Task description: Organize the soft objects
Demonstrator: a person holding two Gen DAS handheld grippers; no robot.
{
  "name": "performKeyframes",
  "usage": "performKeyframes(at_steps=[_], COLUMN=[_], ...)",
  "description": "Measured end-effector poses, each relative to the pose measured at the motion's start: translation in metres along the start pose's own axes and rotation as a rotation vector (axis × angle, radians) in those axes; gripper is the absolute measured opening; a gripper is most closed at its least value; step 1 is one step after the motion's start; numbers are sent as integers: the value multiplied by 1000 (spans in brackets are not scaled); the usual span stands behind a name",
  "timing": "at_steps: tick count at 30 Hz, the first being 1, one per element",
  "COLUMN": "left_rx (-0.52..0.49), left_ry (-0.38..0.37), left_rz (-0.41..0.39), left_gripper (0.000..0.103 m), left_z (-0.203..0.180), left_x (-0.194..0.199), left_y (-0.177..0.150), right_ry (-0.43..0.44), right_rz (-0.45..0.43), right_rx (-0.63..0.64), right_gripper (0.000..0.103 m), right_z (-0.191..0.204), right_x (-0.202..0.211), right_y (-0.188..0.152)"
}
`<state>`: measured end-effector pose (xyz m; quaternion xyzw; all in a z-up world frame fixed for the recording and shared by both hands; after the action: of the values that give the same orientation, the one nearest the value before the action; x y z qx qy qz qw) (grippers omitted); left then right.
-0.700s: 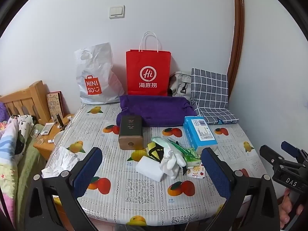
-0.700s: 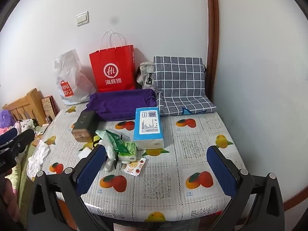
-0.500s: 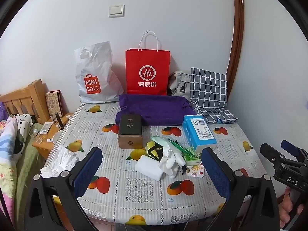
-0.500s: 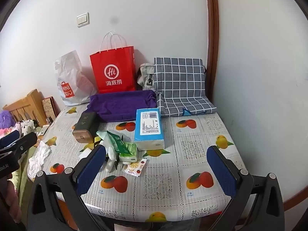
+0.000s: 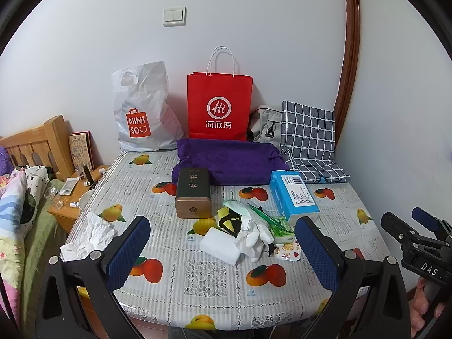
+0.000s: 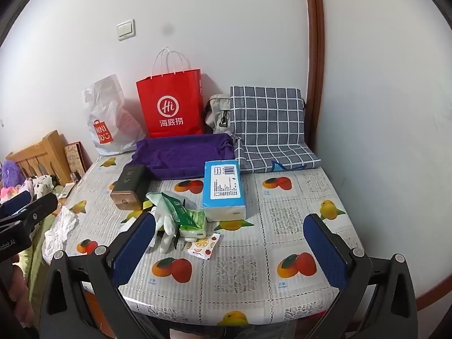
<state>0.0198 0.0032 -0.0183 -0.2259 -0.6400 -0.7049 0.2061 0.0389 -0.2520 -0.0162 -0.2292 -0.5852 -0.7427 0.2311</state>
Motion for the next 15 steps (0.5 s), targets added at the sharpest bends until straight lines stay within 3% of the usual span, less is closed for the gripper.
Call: performKeyframes(at_steps=[15], left_rx=[-2], left_ry=[-1], left_rz=[2], left_gripper=[103], left_z=[-1], left_x=[-1], left_y=[0], right_ry=[6], right_rz=[-4], right_rx=[-11], right_gripper=[103], right_z=[0], right_x=[2], right_y=[-1])
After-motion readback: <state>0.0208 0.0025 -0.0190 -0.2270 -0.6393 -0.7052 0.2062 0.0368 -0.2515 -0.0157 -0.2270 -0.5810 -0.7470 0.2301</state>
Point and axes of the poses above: each gripper's, at about its wrist camera, not at the fingertips, and x roughly against the way its jaws point, z to its left, y to its top, the point moved 3 cm from there along -x, roughly the way its jaws point, and after that the axes turned 10 degrees about -x, right-handed, at the moved point
